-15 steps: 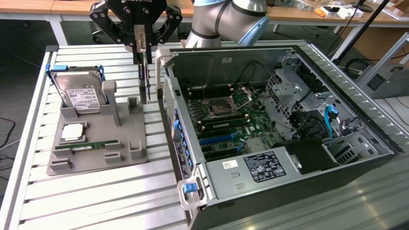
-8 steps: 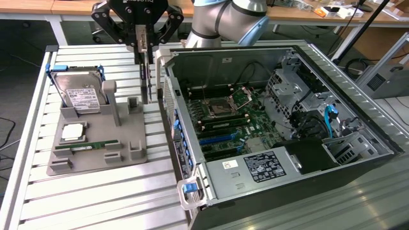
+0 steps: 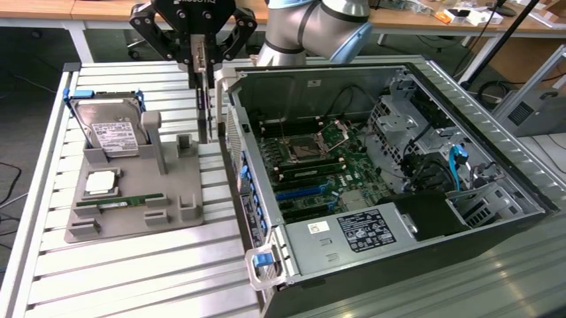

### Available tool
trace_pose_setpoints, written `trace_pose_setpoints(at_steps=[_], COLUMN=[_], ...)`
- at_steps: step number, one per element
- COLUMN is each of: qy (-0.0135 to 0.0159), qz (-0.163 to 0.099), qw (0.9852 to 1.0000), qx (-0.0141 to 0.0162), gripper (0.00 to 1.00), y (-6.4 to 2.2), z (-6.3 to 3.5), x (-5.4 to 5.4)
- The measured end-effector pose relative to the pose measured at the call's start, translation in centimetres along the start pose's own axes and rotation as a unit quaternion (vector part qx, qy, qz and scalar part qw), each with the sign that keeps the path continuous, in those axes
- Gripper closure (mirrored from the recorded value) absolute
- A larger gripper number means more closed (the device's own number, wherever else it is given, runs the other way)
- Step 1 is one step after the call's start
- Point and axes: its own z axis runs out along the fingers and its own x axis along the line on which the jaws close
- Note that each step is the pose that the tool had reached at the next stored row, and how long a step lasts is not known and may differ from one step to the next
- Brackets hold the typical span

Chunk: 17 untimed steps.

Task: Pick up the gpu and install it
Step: 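Pick up the gpu and move the gpu toward the slot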

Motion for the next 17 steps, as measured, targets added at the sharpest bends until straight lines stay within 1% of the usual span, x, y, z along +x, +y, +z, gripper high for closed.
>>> trace_pose_setpoints(at_steps=[17], qy=[0.0], qz=[0.0], qw=[1.0], qx=[0.0005], gripper=[0.73], y=[0.03], z=[0.01], x=[-0.46])
